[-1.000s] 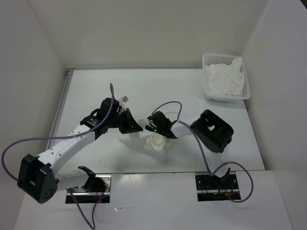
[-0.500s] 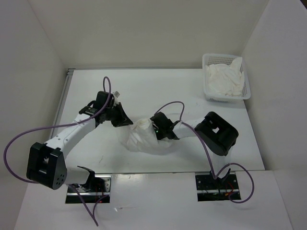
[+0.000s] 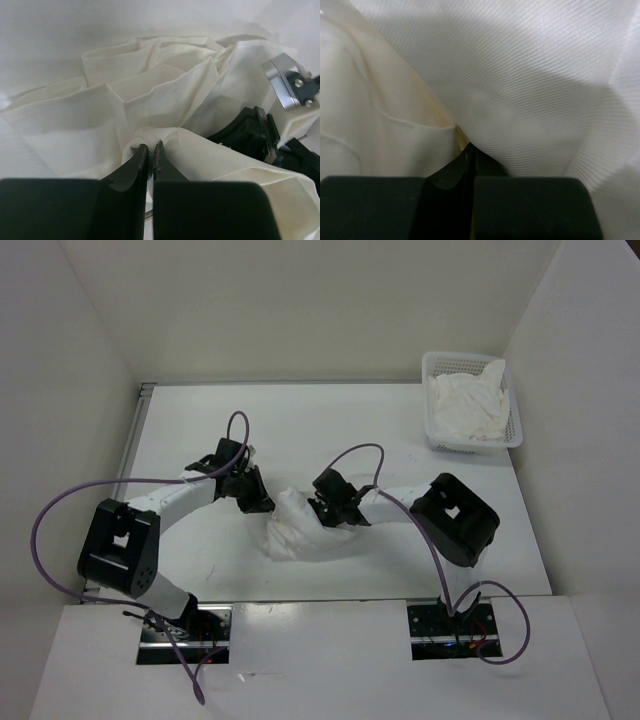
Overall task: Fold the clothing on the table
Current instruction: Fold the skirt
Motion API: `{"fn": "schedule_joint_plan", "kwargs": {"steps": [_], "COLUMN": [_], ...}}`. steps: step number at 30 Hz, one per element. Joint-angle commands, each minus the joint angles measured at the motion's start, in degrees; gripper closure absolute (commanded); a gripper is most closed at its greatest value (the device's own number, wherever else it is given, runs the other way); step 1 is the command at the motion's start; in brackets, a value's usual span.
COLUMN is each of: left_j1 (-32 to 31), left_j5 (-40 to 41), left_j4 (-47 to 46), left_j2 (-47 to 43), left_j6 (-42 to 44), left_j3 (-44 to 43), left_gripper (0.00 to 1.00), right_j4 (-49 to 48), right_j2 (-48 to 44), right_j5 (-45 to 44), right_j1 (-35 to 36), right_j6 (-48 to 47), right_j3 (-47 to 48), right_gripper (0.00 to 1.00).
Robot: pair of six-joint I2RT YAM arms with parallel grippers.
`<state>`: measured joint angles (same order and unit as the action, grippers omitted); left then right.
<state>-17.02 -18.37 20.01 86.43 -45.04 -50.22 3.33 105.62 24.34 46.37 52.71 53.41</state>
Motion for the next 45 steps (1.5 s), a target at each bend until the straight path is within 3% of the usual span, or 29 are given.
{"fn": "schedule_joint_plan", "kwargs": {"steps": [1,12,14,16,20,21,23,26,32,34,36,37,39,45], "left_j1": [1.2,1.2,1.2,1.2,1.2,1.2,1.2,1.2,1.7,2.2,2.3,2.3,2.3,1.6], "left_j5": [6.9,8.1,8.6,8.6,9.3,10.2,10.2,11.7,16.8,16.8,14.5,13.5,10.4,-2.0], "left_j4": [-3.7,-4.8,-4.3,-4.8,-6.3,-6.3,-6.3,-6.9,-3.1,-1.1,-0.2,-0.2,1.3,5.8], "left_j2": [3.2,10.2,12.0,12.0,11.5,11.5,11.5,9.7,-3.0,-10.2,-17.9,-20.6,-27.3,-33.6], "left_j6": [2.8,2.8,2.8,2.8,2.2,2.2,2.2,1.7,2.3,2.3,2.9,2.3,1.1,1.2], "left_j3": [-4.1,-10.2,-11.0,-11.0,-12.4,-13.7,-14.9,-16.2,-17.9,-15.4,-12.9,-9.5,-6.5,2.9], "left_gripper": [1.0,1.0,0.84,0.8,0.57,0.48,0.48,0.39,0.35,0.37,0.46,0.69,1.0,1.0], "right_j4": [4.2,2.4,2.4,2.4,2.4,2.4,2.4,2.4,2.4,2.9,2.9,2.9,2.9,2.9], "right_j2": [-3.9,-6.1,-6.7,-7.3,-7.3,-7.3,-7.3,-7.9,-7.2,-6.6,-6.0,-5.3,-5.3,-4.3], "right_j5": [-1.5,0.4,0.4,0.4,0.4,0.4,0.4,0.4,-0.2,-0.2,-0.2,-0.2,-0.2,-0.2], "right_j1": [-0.1,-0.1,-0.1,-0.1,-0.1,-0.1,-0.1,-0.1,-0.1,-0.1,-0.1,-0.1,-0.1,-0.6], "right_j6": [-2.3,-0.6,-0.6,-0.6,-0.6,-0.6,-0.6,-0.6,-1.2,-1.2,-1.8,-1.8,-1.8,-2.9], "right_j3": [1.3,-5.0,-5.0,-5.0,-5.0,-5.0,-5.6,-5.6,-4.5,-3.1,-2.5,-2.5,-1.9,-1.3], "right_gripper": [1.0,1.0,1.0,1.0,1.0,1.0,1.0,1.0,1.0,1.0,1.0,1.0,1.0,1.0]}}
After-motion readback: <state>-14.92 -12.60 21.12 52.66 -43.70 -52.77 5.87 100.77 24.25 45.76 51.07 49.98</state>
